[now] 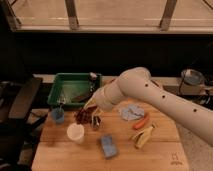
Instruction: Place grapes in paper cup
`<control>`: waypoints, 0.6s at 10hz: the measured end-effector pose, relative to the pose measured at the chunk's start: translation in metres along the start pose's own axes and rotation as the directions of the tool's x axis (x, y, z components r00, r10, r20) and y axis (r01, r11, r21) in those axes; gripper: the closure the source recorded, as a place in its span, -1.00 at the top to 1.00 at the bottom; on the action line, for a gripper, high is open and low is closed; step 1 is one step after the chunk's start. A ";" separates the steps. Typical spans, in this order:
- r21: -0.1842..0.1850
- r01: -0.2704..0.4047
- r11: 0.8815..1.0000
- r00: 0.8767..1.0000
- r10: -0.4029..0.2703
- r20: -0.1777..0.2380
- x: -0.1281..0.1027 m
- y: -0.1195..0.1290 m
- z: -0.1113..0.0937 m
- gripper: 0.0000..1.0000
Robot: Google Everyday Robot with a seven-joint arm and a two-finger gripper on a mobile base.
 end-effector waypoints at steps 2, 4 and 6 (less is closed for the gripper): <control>-0.014 0.009 1.000 0.999 -0.009 0.045 -0.011 0.005 0.017 -0.97; -0.021 0.010 1.000 0.997 -0.008 0.072 -0.016 0.008 0.028 -0.66; -0.023 0.004 1.000 0.996 -0.002 0.094 -0.017 0.011 0.035 -0.26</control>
